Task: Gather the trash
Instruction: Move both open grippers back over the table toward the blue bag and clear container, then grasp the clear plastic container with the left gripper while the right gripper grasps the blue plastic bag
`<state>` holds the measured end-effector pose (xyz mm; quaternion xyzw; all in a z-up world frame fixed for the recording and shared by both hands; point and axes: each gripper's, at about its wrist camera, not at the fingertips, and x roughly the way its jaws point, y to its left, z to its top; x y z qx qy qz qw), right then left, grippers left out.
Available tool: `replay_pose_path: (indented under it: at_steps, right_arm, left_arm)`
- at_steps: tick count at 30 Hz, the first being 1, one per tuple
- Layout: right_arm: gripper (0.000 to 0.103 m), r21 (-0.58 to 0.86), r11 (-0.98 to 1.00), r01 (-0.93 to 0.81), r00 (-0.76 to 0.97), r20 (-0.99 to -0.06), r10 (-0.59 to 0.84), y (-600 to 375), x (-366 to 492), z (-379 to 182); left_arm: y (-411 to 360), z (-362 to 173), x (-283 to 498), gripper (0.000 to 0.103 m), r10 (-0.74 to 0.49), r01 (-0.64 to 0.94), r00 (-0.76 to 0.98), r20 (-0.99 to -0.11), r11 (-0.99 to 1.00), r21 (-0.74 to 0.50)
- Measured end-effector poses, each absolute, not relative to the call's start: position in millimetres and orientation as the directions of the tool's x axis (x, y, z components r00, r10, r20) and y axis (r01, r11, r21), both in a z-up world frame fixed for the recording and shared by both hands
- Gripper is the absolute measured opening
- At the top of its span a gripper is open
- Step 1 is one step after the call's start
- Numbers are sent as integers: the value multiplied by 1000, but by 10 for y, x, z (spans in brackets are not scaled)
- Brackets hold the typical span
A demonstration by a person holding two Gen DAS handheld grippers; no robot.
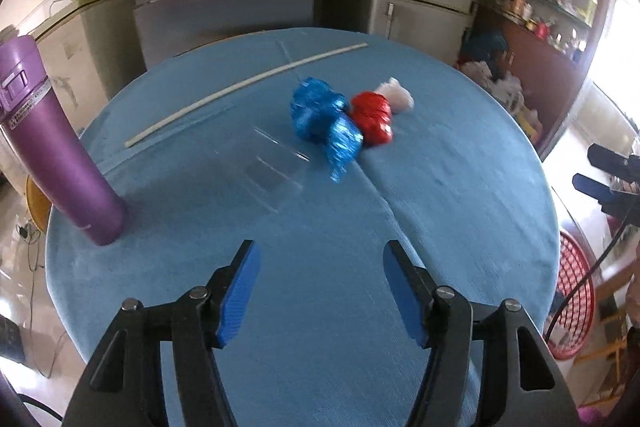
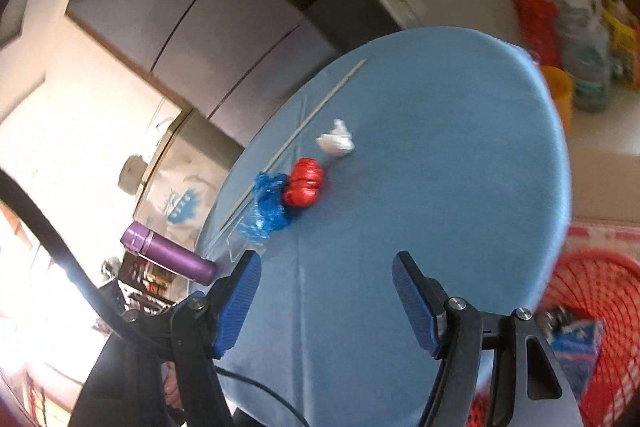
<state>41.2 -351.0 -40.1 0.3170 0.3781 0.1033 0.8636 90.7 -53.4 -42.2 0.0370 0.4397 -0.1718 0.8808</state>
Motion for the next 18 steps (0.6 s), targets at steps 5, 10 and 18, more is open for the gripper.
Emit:
replay_pose_path:
  at_steps: [5, 10, 18]
  right_arm:
    - [72, 617, 786, 22, 639, -614, 464, -3175, 693, -485]
    - [72, 622, 783, 8, 588, -636, 499, -2955, 815, -647]
    - [72, 600, 800, -9, 561, -659, 501, -2733, 1123, -663]
  left_arm:
    - [-335, -460, 1151, 65, -245, 262, 555, -795, 958, -112]
    - [-255, -542, 1324, 71, -211, 265, 555, -805, 962, -69]
    - [-320, -662, 1818, 77, -281, 260, 493, -824, 951, -169]
